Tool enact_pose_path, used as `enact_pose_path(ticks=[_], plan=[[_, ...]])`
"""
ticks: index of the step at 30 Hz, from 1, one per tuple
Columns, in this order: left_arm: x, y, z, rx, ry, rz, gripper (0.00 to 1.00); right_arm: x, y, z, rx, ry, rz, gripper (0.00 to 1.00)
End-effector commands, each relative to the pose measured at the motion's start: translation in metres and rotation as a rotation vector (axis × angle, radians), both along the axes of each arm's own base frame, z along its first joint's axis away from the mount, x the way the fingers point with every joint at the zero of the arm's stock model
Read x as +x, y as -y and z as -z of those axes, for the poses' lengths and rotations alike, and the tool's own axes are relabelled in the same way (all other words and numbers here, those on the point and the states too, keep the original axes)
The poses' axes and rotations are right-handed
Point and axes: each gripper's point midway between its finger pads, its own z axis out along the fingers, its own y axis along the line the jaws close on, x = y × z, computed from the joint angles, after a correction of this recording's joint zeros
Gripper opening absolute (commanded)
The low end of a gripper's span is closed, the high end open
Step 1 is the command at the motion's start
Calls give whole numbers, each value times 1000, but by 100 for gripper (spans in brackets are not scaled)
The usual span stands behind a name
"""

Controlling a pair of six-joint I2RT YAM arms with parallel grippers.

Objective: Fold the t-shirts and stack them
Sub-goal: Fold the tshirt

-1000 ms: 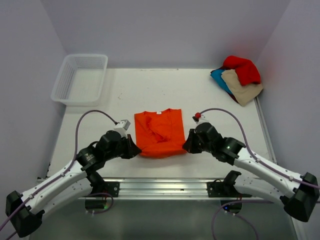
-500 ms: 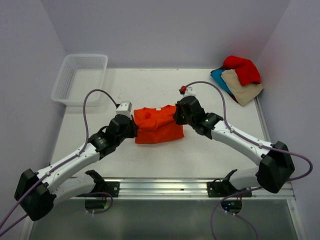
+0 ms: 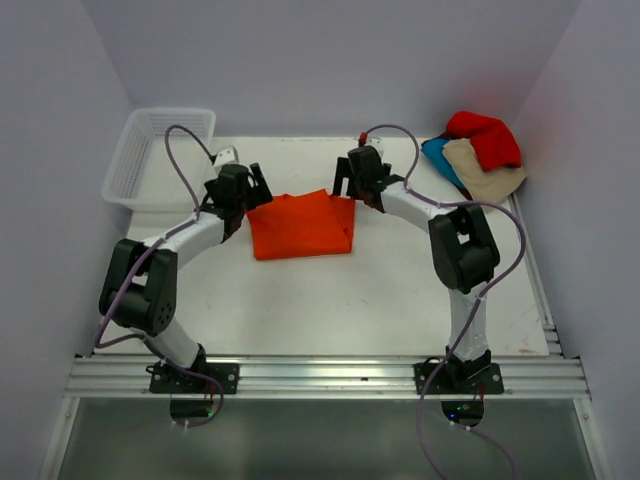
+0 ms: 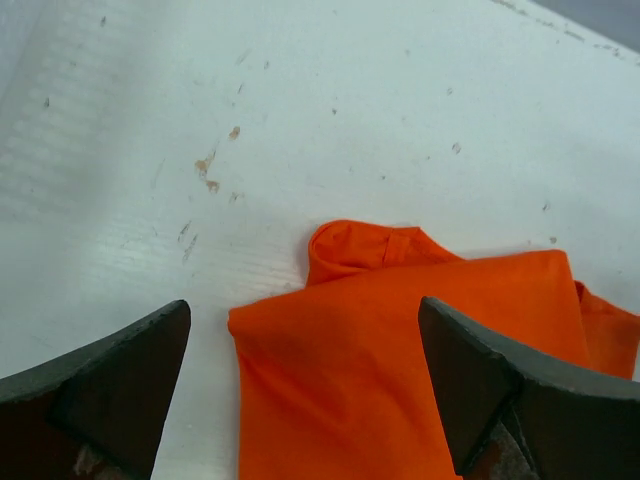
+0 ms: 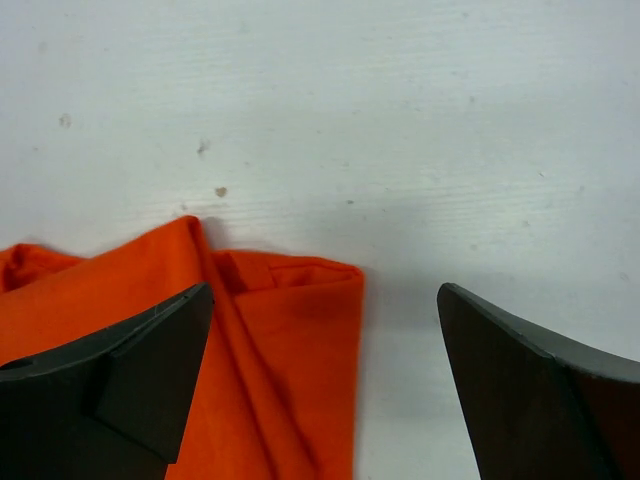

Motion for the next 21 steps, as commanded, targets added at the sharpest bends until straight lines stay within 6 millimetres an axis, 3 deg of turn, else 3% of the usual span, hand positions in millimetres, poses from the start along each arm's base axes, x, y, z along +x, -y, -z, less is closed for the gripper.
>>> enact_pose_path(ticks=[1,3,6,10,12,14,15,16,17,18,19,20,21], plan=[[21,1,-63,-37,168,-16,100,3,5,-76,41,200,16,99],[13,4,-82,-56,223,18,100,-12,14,-82,24,204,6,99],[-2,12,-78,-77,216,88,100,-31,20,-87,36,208,-17,99],[-17,14,-59,-70,148,122,100,-50,18,-80,67,160,-56,99],[-18,9,-41,-46,99,97,100,-57,4,-73,109,128,-121,97],[-17,11,-32,-60,69,98,100,-56,-6,-65,113,89,-170,93],[-16,15,-25,-71,49,110,100,-49,-22,-79,141,102,-241,92],[-16,18,-23,-84,45,120,100,-47,-27,-50,121,13,-270,91],[-15,24,-23,-114,51,134,100,-31,-42,-74,150,46,-311,91],[-15,25,-20,-115,49,139,100,-26,-50,-69,142,21,-347,89],[-14,25,-19,-115,49,139,100,-29,-57,-42,137,-72,-385,89],[-13,23,-16,-105,42,129,100,-15,-67,-59,153,-38,-400,88],[-12,20,-12,-90,34,122,100,-12,-71,-58,149,-43,-413,87]])
